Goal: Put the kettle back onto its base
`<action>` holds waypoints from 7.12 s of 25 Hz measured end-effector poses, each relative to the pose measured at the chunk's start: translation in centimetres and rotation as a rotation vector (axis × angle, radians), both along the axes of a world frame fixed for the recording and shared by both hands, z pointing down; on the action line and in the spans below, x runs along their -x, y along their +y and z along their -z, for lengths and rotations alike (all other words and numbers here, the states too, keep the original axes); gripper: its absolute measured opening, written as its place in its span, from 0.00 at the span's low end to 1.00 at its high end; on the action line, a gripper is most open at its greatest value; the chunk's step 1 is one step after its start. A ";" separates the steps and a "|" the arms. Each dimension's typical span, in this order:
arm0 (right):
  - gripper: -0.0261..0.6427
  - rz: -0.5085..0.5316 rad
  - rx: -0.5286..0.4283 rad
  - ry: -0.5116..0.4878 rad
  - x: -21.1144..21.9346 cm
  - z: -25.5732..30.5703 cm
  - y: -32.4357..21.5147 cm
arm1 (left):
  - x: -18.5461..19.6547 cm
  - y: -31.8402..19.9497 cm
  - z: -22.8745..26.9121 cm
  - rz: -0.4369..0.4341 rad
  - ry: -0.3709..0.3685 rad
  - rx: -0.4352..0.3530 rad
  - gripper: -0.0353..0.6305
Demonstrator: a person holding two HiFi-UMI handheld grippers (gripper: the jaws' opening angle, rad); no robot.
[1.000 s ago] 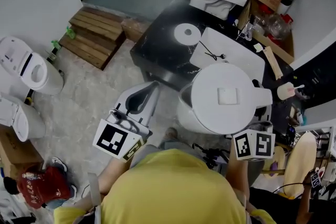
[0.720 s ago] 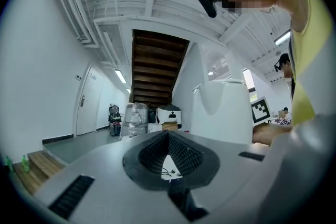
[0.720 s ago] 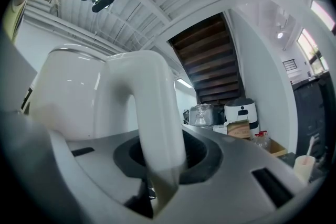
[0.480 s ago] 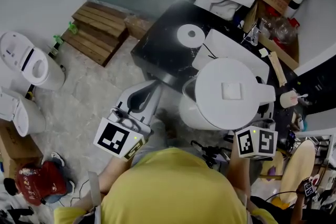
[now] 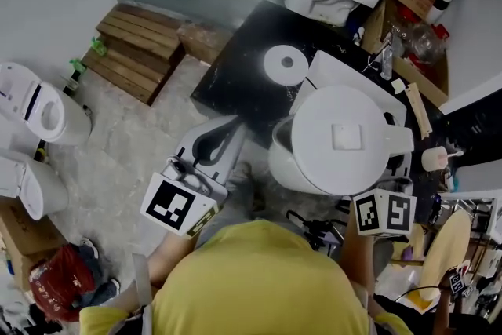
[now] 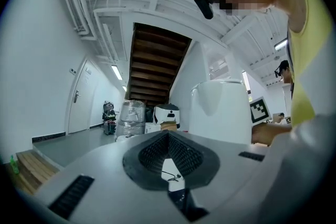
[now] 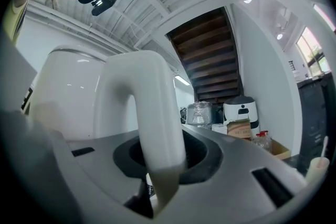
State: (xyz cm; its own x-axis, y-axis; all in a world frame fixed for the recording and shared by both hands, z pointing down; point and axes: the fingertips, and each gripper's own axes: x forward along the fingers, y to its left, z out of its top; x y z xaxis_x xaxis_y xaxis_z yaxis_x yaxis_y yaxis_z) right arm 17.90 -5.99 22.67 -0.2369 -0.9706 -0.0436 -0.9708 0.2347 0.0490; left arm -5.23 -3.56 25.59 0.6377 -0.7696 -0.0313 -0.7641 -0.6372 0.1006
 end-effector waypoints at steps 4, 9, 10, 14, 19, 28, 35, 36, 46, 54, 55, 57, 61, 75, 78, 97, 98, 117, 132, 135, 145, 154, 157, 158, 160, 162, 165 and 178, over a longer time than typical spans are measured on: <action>0.18 -0.018 -0.013 -0.013 0.4 -0.1 -3.1 | 0.1 -3.4 -0.5 -0.041 -0.020 0.002 0.06; 0.18 -0.055 -0.040 -0.031 0.7 -0.3 -7.1 | 0.0 -7.9 -0.8 -0.098 -0.030 -0.010 0.06; 0.18 -0.063 -0.044 -0.030 0.8 -0.3 -7.8 | 0.1 -8.8 -0.9 -0.111 -0.032 -0.011 0.06; 0.18 -0.101 -0.059 -0.021 0.9 -0.3 -10.3 | 0.1 -11.9 -1.0 -0.154 -0.033 -0.024 0.06; 0.18 -0.134 -0.068 -0.024 1.1 -0.3 -12.4 | 0.0 -14.4 -1.1 -0.192 -0.036 -0.027 0.06; 0.18 -0.118 -0.055 -0.015 0.4 -0.5 -15.0 | -2.0 -15.9 -0.8 -0.242 -0.010 -0.022 0.06; 0.18 -0.096 -0.027 -0.020 -0.1 -1.4 -17.5 | -3.4 -16.8 -0.7 -0.285 -0.009 -0.030 0.06; 0.18 -0.093 -0.027 -0.019 -0.2 -1.5 -17.9 | -3.7 -16.9 -0.8 -0.292 -0.009 -0.030 0.06; 0.18 -0.045 -0.022 -0.022 -0.1 -2.7 -21.1 | -4.3 -18.9 -1.7 -0.315 0.001 0.004 0.06; 0.18 -0.029 -0.053 -0.042 0.7 -2.6 -24.1 | -4.6 -21.2 -2.7 -0.291 0.015 0.009 0.06; 0.18 -0.027 -0.055 -0.043 0.7 -2.8 -24.4 | -4.6 -21.5 -2.9 -0.288 0.011 0.009 0.06; 0.18 -0.023 -0.062 -0.044 0.6 -3.1 -25.1 | -4.7 -22.0 -3.2 -0.284 -0.002 0.010 0.06; 0.18 -0.018 -0.069 -0.047 0.4 -3.7 -26.3 | -5.0 -23.1 -3.8 -0.273 -0.026 0.012 0.06; 0.18 0.002 -0.034 -0.052 0.1 -8.1 -28.3 | -4.6 -25.1 -6.8 -0.230 -0.070 0.024 0.06; 0.18 -0.002 -0.031 -0.052 0.0 -8.9 -28.7 | -4.7 -25.4 -7.7 -0.230 -0.070 0.033 0.06; 0.18 -0.010 -0.051 -0.053 0.7 -11.1 -29.6 | -4.5 -26.3 -10.6 -0.201 -0.058 0.078 0.06; 0.18 -0.011 -0.050 -0.054 0.7 -11.2 -29.5 | -4.5 -26.3 -10.7 -0.199 -0.059 0.080 0.06; 0.18 -0.035 -0.030 -0.018 1.1 -11.3 -29.6 | -3.8 -27.4 -11.7 -0.130 -0.072 0.112 0.06; 0.17 -0.095 -0.098 -0.044 0.3 -11.3 -28.6 | -4.1 -27.5 -11.5 -0.106 -0.060 0.101 0.06; 0.17 -0.121 -0.087 -0.058 -0.2 -11.6 -28.5 | -4.5 -27.4 -11.4 -0.108 -0.064 0.102 0.06; 0.16 -0.102 -0.120 -0.031 0.3 -11.3 -28.8 | -4.3 -27.2 -11.7 -0.095 -0.051 0.117 0.06; 0.14 -0.087 -0.157 -0.012 0.7 -11.0 -28.6 | -4.1 -27.0 -11.8 -0.094 -0.036 0.121 0.06; 0.14 -0.125 -0.126 -0.020 0.4 -11.4 -28.3 | -4.1 -26.8 -11.8 -0.103 -0.034 0.121 0.06; 0.14 -0.138 -0.110 -0.027 0.3 -11.7 -28.3 | -4.2 -26.8 -11.8 -0.104 -0.035 0.120 0.06; 0.15 -0.140 -0.096 -0.026 0.4 -12.4 -28.2 | -4.2 -26.9 -11.8 -0.098 -0.035 0.122 0.06; 0.15 -0.124 -0.101 -0.012 0.9 -12.6 -28.3 | -4.0 -26.9 -11.8 -0.096 -0.034 0.123 0.06; 0.15 -0.123 -0.100 -0.003 0.9 -12.5 -28.5 | -4.0 -26.8 -11.7 -0.109 -0.035 0.120 0.06; 0.13 -0.122 0.005 0.064 1.1 -13.4 -28.9 | -4.0 -26.7 -12.0 -0.086 -0.016 0.136 0.06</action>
